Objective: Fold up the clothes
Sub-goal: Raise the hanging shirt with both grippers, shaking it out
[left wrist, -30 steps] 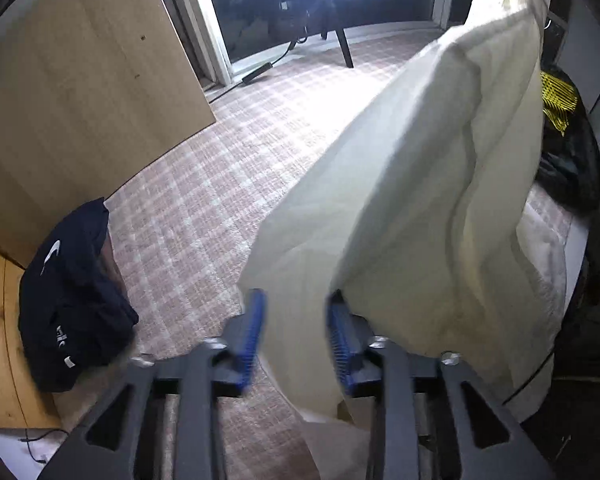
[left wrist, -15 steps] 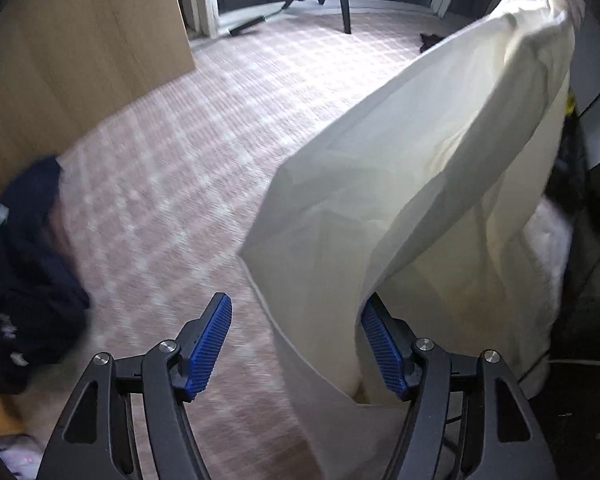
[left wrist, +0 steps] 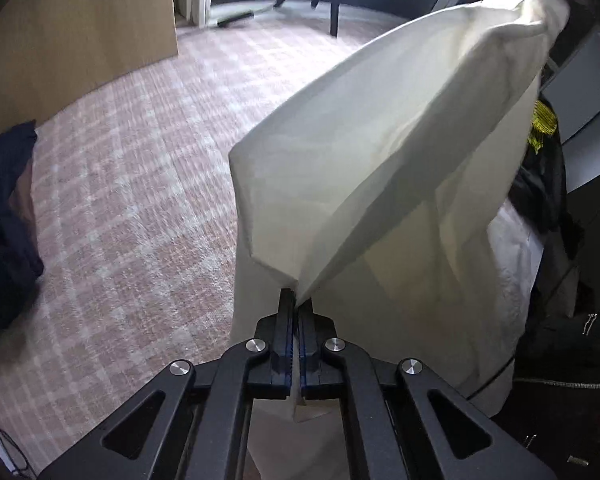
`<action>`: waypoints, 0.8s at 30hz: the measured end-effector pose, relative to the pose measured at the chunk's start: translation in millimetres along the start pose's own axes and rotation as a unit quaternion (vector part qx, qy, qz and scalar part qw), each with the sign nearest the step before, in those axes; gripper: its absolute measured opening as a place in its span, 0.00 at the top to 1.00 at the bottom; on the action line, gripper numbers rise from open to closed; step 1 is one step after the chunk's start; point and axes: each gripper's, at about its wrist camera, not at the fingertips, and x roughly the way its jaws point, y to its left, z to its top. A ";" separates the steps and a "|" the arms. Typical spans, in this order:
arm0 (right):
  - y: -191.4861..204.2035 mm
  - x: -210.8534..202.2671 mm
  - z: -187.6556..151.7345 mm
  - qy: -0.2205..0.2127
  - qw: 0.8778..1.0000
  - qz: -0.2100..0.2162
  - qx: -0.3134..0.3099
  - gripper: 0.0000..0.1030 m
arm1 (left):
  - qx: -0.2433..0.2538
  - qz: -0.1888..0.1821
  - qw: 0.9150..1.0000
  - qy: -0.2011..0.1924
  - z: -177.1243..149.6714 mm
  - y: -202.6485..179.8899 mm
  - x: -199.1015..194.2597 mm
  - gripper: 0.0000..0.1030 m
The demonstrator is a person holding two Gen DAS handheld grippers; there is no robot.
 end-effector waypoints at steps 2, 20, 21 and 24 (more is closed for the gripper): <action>-4.1 -2.9 -2.8 -0.003 1.000 -0.002 0.005 0.97 | 0.007 0.016 1.000 -0.013 -3.4 -8.6 -15.8 0.99; -1.6 -29.7 -17.6 -0.016 1.000 0.011 -0.002 0.97 | -0.001 0.050 0.999 -0.004 -2.4 -13.9 2.0 0.88; -2.7 -28.3 -17.6 -0.015 1.000 0.011 -0.002 0.97 | -0.003 0.044 0.999 -0.002 -3.9 -15.6 3.2 0.99; -8.4 -23.1 -18.2 -0.011 1.000 0.009 0.003 0.97 | -0.011 0.031 0.999 0.001 -6.2 -21.2 -1.0 1.00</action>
